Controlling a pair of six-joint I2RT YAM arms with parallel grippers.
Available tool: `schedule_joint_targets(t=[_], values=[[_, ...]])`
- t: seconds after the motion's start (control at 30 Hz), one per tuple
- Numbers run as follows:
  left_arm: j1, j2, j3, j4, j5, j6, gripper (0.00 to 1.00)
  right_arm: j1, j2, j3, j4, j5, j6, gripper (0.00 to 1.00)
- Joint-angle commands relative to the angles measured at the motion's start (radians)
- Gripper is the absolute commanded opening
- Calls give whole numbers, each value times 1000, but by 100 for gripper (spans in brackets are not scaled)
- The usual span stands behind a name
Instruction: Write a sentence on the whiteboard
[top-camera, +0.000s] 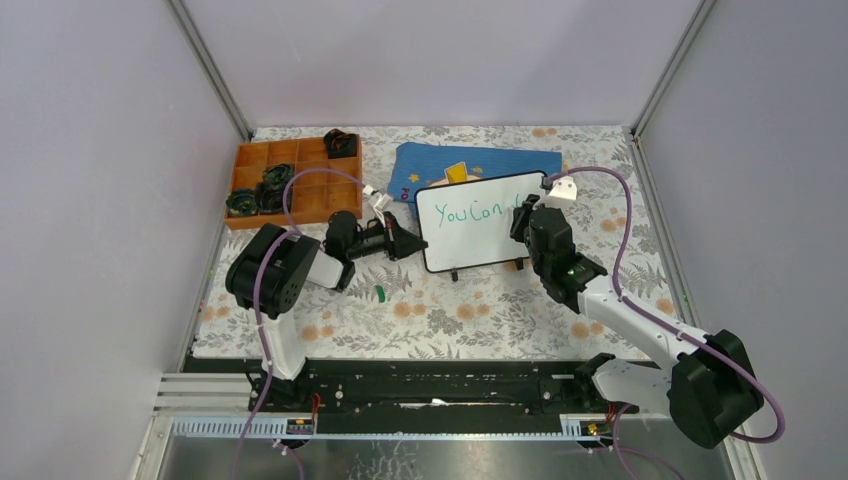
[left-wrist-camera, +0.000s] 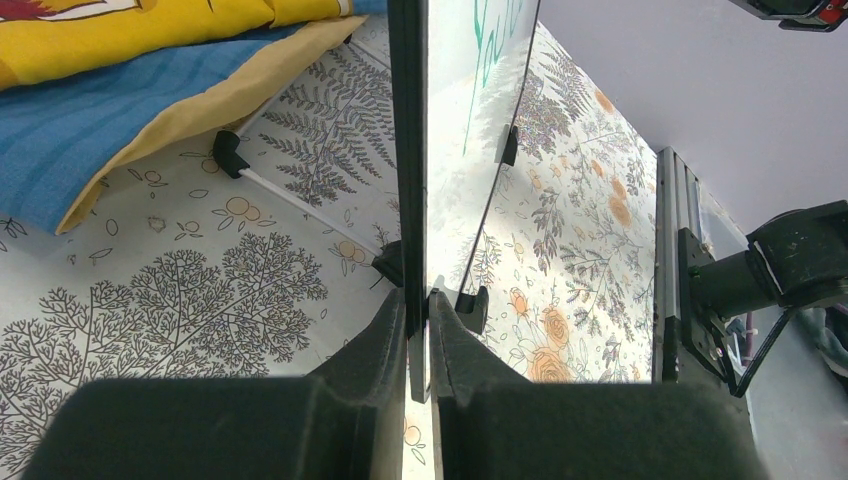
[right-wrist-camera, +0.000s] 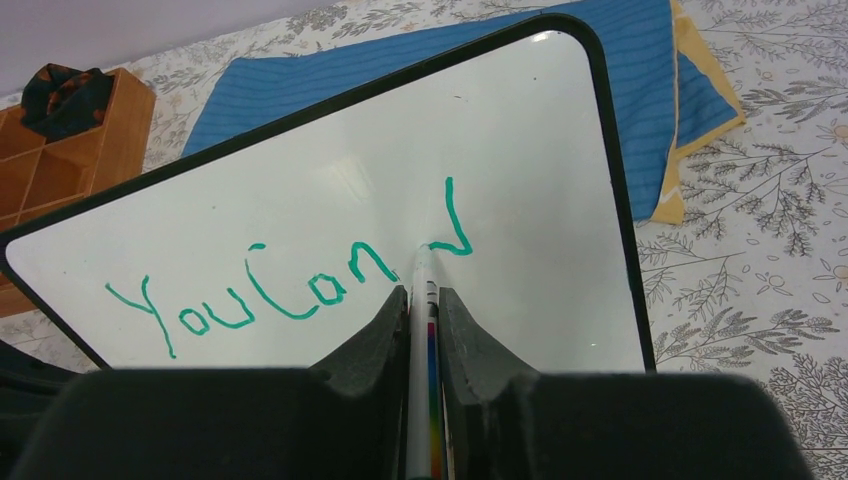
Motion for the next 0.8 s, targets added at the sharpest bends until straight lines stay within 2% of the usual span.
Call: schedule_joint_targets(t=[0.0, 0.37, 0.77], values=[[-19, 17, -8, -132, -15, 60, 0, -7, 1, 19, 24, -41, 18, 0], [-18, 21, -7, -136, -16, 64, 0, -6, -35, -51, -8, -8, 34, 0], [-19, 19, -7, -143, -18, 69, 0, -6, -48, -19, -35, 88, 15, 0]])
